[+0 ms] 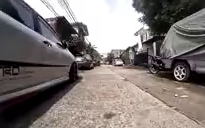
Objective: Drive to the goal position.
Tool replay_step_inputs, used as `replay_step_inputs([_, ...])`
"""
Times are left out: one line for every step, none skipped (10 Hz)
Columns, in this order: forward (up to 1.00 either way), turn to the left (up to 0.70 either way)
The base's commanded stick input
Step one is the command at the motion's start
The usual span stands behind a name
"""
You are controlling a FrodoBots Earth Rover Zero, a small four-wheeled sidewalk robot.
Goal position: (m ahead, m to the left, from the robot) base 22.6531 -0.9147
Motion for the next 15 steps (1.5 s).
replay_step_inputs([0.7,0.0])
replay_step_inputs([0.7,0.0])
replay_step_inputs([0.7,0.0])
replay_step_inputs([0.7,0.0])
replay_step_inputs([0.7,0.0])
replay_step_inputs([0.7,0.0])
replay_step_inputs([0.7,0.0])
replay_step_inputs([0.7,0.0])
replay_step_inputs([0.7,0.0])
replay_step_inputs([0.7,0.0])
replay_step_inputs([0.7,0.0])
replay_step_inputs([0.7,0.0])
replay_step_inputs([0.7,0.0])
replay_step_inputs([0.7,0.0])
replay_step_inputs([0.7,0.0])
